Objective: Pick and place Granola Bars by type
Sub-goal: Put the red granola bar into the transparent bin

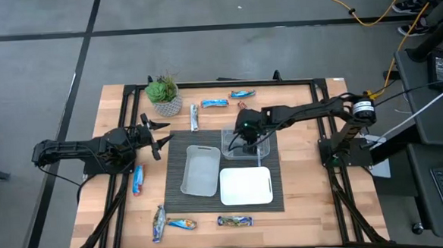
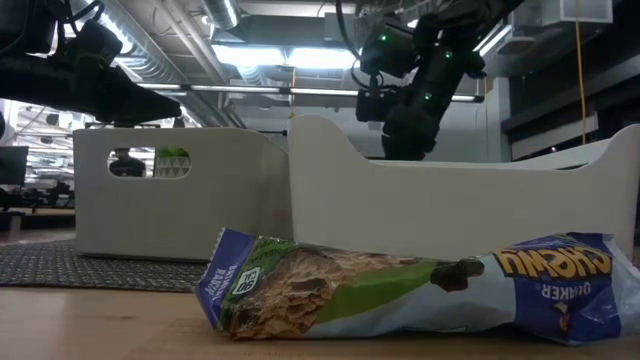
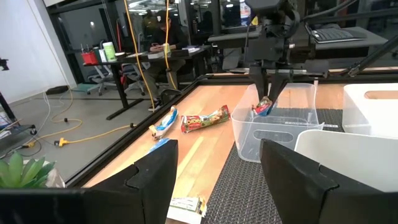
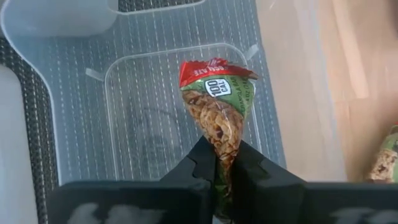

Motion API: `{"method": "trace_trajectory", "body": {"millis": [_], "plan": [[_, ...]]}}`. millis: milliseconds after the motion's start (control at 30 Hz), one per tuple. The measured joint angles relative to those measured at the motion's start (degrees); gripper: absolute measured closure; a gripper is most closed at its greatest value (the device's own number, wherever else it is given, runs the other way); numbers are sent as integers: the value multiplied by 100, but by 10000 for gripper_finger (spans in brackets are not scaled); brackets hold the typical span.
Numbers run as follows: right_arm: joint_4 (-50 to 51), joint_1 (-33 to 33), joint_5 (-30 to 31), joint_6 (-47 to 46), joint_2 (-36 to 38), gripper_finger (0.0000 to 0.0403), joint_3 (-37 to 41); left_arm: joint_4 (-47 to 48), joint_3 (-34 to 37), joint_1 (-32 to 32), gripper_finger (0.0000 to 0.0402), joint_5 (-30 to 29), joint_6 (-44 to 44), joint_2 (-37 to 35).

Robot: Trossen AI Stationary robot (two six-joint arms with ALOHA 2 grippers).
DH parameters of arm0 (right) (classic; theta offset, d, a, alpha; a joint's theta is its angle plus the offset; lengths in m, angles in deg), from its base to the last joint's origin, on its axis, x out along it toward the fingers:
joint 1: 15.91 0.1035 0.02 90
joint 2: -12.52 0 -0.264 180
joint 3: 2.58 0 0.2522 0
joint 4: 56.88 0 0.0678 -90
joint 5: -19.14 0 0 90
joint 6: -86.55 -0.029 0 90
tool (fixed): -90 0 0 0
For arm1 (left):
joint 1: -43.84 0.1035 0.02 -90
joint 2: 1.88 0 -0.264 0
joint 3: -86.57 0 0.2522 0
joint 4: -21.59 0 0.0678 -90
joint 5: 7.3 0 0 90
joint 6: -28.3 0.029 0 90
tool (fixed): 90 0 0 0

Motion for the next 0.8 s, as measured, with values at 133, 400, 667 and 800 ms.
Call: {"method": "trace_trajectory", "body": {"millis": [133, 400, 667, 800], "plan": [[-43, 0, -3, 0, 2, 365, 0, 0, 0, 2, 180, 0, 0, 0], [-47, 0, 1, 0, 2, 309, -24, 0, 0, 2, 180, 0, 0, 0], [-47, 0, 5, -9, 2, 252, -24, 0, -2, 2, 180, 0, 0, 0], [-11, 0, 5, -19, 2, 232, -42, 0, 1, 0, 180, 0, 0, 0]]}}
